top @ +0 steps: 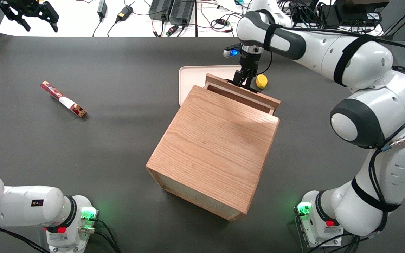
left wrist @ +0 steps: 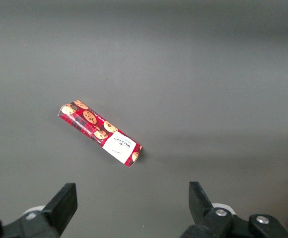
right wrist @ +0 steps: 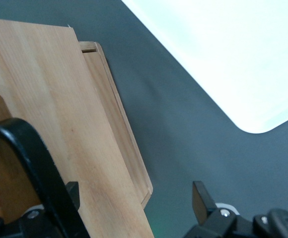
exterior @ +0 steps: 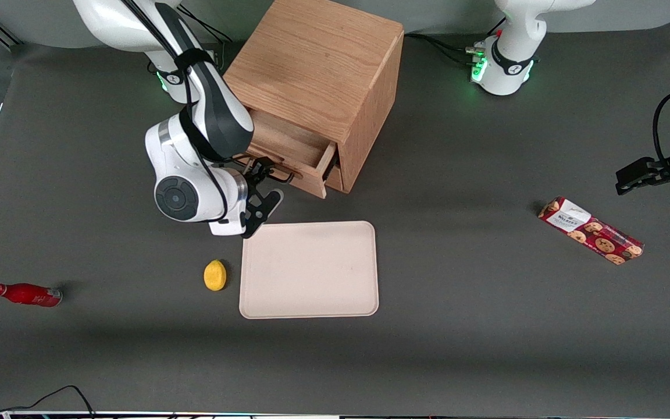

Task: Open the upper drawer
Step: 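Pull the upper drawer out of the cabinet with the right gripper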

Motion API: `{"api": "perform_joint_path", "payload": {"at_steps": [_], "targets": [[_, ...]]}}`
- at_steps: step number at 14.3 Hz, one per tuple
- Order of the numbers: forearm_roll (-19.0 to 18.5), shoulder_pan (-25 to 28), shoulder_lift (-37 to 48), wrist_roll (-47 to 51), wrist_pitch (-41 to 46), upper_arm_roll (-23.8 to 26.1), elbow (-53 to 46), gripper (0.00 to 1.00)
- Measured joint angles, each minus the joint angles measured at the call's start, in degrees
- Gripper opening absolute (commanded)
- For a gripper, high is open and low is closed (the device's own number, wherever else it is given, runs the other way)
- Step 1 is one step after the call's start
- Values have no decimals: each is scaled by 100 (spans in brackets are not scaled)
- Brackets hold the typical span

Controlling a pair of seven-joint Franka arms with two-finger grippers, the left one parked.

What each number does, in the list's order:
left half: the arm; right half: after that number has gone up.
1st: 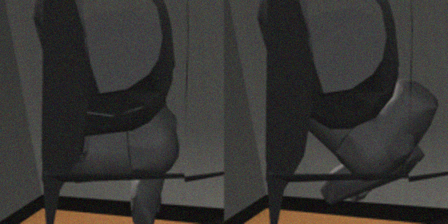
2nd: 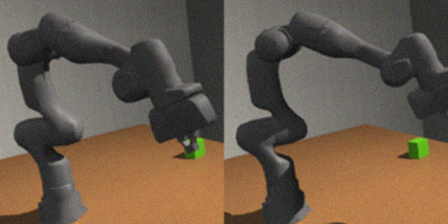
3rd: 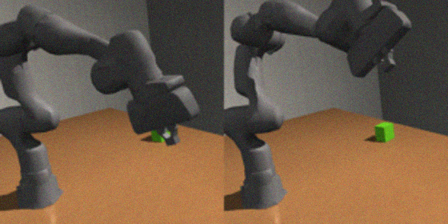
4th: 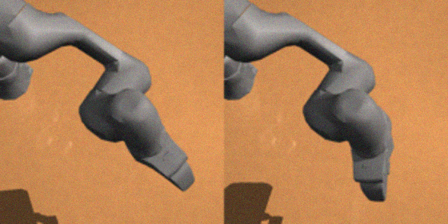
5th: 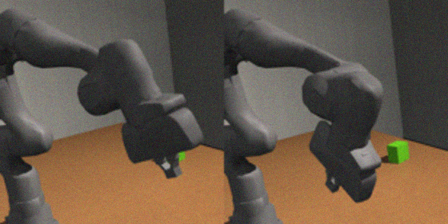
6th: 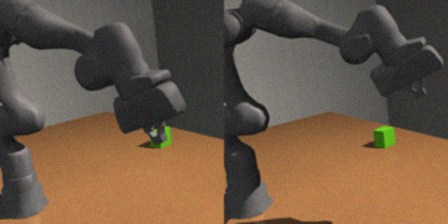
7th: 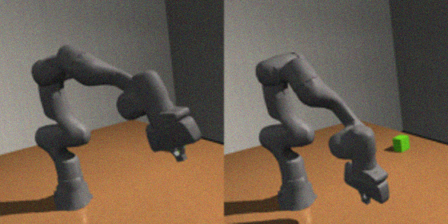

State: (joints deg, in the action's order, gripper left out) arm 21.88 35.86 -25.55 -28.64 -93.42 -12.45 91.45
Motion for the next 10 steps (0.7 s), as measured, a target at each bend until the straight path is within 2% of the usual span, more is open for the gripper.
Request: {"api": "perform_joint_path", "payload": {"at_steps": [10], "targets": [[0, -310, -277, -315, 1, -1, -365, 100]]}}
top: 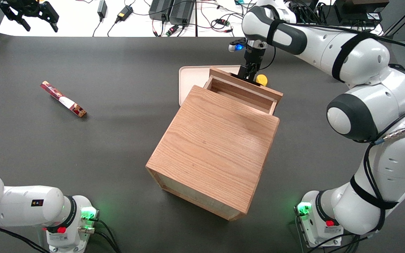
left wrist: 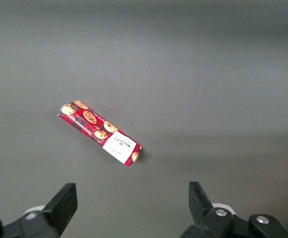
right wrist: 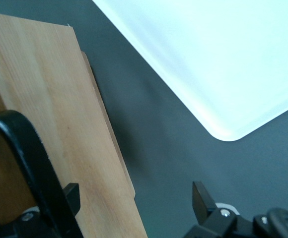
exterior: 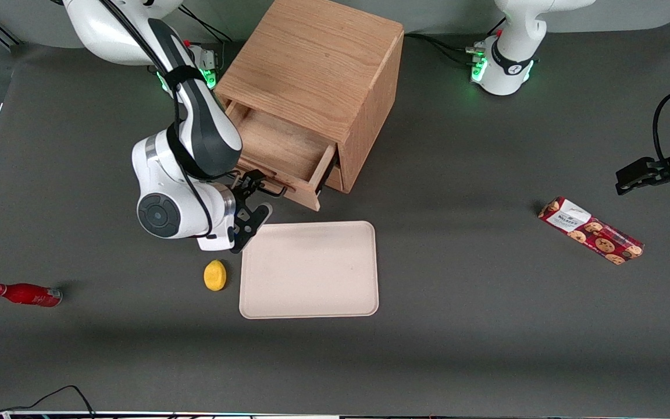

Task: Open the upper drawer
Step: 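Pull the upper drawer out of the cabinet with the right gripper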

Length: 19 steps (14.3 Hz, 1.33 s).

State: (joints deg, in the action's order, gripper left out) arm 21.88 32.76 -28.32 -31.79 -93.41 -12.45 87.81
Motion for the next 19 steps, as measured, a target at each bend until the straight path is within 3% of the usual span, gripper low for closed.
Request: {"api": "perform_joint_path", "payload": {"at_steps": [19], "targets": [[1, -801, -627, -665, 13, 90, -931, 100]]}}
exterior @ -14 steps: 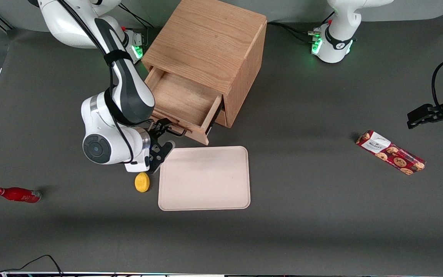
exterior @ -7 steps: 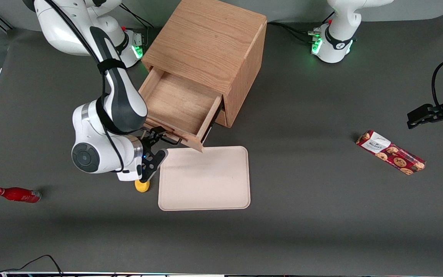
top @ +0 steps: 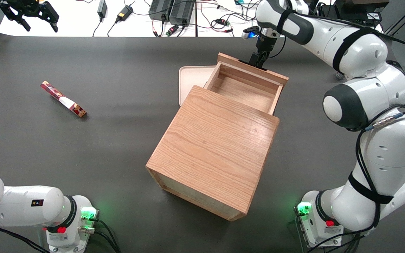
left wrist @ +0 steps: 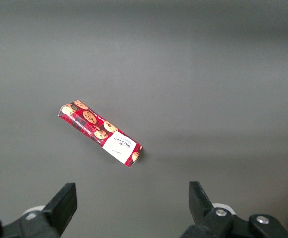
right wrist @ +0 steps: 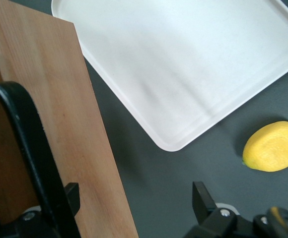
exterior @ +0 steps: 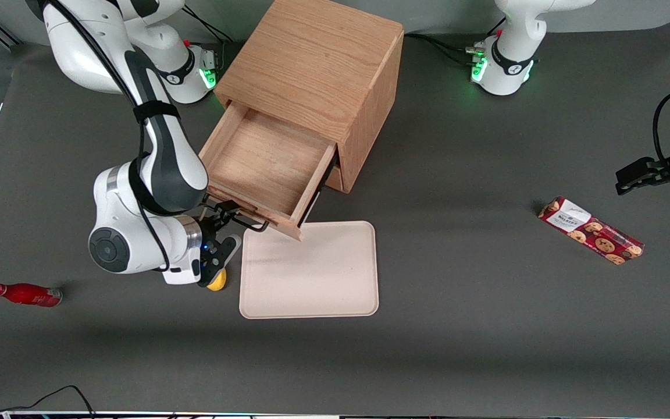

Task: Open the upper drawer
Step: 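Pull the upper drawer out of the cabinet with the right gripper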

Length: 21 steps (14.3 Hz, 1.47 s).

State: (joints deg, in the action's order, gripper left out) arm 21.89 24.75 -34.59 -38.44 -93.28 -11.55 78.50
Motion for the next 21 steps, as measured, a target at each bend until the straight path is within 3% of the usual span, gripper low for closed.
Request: {"api": "perform_joint_path", "payload": {"at_steps": [21], "targets": [[0, -676, -426, -90, 29, 382, -620, 100]]}}
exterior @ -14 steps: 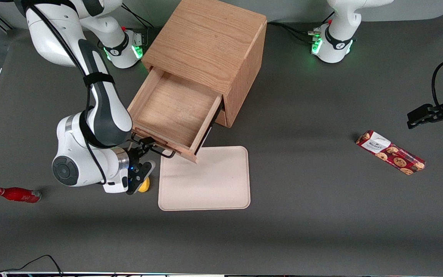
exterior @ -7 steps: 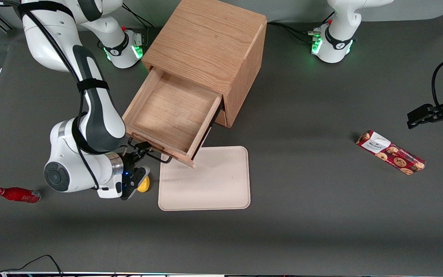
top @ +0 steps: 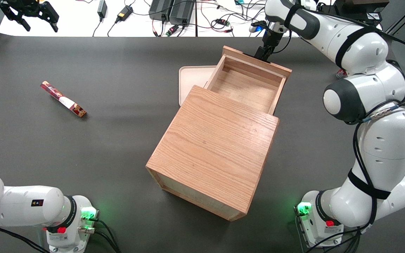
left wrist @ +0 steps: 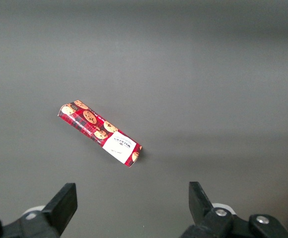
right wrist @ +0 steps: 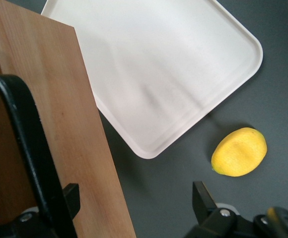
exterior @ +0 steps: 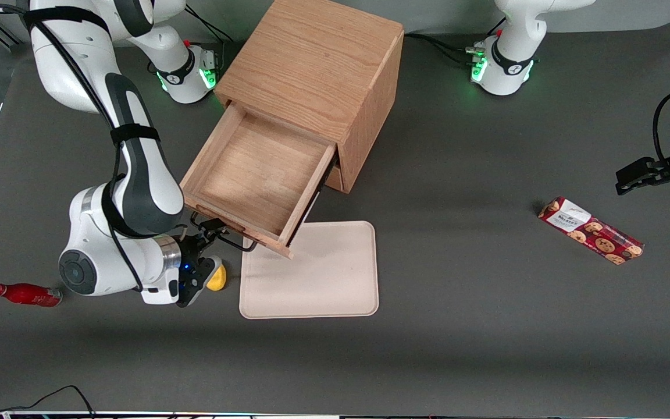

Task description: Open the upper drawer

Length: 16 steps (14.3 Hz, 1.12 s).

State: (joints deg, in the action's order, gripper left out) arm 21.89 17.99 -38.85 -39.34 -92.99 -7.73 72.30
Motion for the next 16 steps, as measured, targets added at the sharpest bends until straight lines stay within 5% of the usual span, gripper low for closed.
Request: {"api": "perform_joint_path", "payload": {"at_steps": [10, 14, 16], "targets": [[-368, 0, 898, -304, 479, 6, -340, 100], [-1070, 1, 1859, -302, 872, 7, -336, 100], [-1340, 12, 2365, 622, 1245, 24, -126, 100]]}}
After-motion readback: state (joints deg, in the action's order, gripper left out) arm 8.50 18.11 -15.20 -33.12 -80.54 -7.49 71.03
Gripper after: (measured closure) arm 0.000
